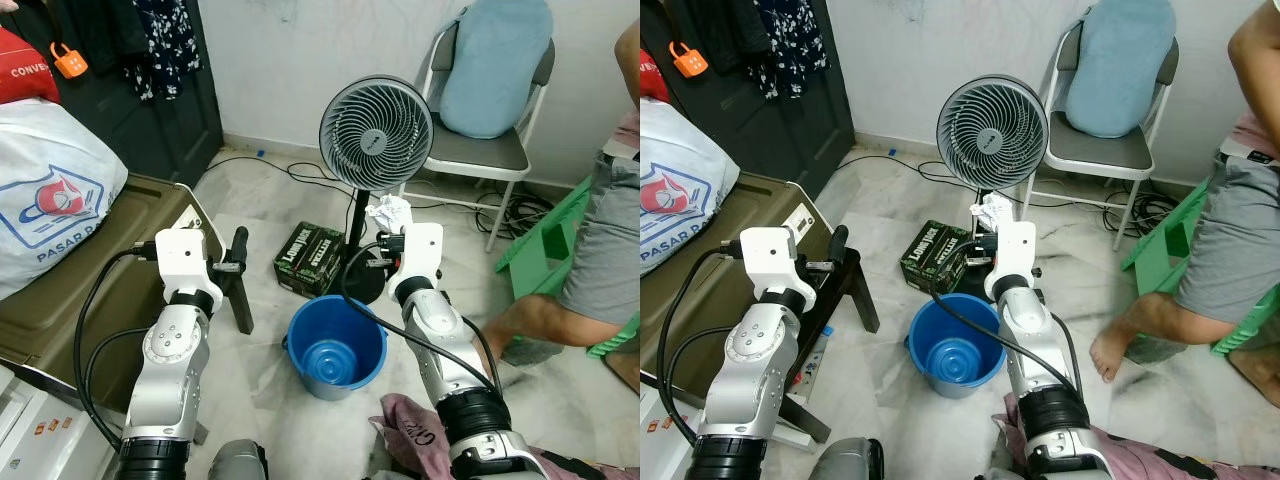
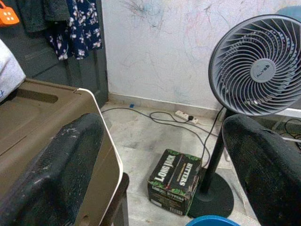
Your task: Clean up the room
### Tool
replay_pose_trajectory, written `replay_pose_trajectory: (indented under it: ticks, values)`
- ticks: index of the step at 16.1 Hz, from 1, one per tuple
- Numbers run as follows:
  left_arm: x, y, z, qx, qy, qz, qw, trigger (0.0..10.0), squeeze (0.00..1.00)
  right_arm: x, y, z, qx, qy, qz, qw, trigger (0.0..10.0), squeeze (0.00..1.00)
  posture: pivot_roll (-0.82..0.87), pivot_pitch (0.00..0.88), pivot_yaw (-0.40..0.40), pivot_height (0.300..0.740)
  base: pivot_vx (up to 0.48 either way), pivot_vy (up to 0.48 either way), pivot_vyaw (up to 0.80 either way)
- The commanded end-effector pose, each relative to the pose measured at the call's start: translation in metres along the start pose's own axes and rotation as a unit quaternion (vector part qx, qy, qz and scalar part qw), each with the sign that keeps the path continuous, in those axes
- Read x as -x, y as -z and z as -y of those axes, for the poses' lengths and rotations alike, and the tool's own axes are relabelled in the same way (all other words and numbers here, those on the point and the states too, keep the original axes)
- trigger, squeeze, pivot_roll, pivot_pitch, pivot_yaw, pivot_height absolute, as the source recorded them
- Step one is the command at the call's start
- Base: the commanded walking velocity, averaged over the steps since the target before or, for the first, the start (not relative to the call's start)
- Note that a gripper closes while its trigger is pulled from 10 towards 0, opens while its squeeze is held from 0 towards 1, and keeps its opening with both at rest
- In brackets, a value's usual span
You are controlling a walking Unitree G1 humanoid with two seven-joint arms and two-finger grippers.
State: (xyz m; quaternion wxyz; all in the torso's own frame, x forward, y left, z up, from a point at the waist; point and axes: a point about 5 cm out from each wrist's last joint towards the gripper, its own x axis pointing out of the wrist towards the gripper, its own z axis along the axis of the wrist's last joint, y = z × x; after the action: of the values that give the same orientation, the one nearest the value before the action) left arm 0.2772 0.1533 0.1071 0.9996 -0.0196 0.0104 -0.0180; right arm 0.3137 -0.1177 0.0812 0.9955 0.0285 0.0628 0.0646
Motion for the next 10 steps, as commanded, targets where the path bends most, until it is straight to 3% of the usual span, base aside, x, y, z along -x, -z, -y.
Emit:
replay_pose_trajectory:
  ticks: [1, 6, 10]
  values:
    - [0.0003, -0.0034, -0.0013, 0.001, -0.001, 0.004, 1.000, 10.0, 0.00, -0.0003, 0.0016, 0.0001, -0.006, 0.001, -0.006, 1.000, 10.0, 0.00, 0.03, 0.000, -0.026, 0.740, -0.244, 0.345, 0.00]
    - [-0.0004, -0.0032, 0.0005, 0.003, 0.000, 0.004, 1.000, 10.0, 0.00, -0.0005, 0.0012, 0.0021, -0.006, 0.002, -0.007, 1.000, 10.0, 0.00, 0.02, 0.000, -0.027, 0.740, -0.262, 0.365, 0.00]
    - [-0.0019, -0.0038, 0.0011, 0.007, 0.001, 0.007, 1.000, 10.0, 0.00, -0.0016, 0.0006, 0.0033, -0.005, 0.005, -0.006, 1.000, 10.0, 0.00, 0.02, 0.000, -0.026, 0.740, -0.068, 0.063, 0.00]
